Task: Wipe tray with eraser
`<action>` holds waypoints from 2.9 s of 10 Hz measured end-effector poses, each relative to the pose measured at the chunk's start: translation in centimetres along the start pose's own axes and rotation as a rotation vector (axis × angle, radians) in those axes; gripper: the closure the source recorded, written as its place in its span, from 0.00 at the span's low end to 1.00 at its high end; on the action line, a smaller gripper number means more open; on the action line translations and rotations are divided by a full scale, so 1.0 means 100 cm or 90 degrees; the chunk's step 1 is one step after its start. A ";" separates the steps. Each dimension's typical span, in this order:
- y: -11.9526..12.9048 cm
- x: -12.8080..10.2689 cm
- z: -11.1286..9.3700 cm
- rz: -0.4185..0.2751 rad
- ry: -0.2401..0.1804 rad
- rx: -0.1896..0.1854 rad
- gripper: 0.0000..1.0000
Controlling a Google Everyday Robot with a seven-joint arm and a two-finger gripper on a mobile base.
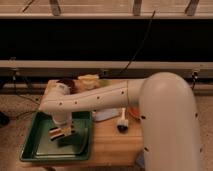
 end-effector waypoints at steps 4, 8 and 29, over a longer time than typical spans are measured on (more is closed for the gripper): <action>-0.015 0.009 0.005 0.014 0.027 0.001 1.00; -0.027 0.000 0.012 0.004 0.047 0.002 1.00; -0.021 0.002 0.019 0.001 0.054 0.009 1.00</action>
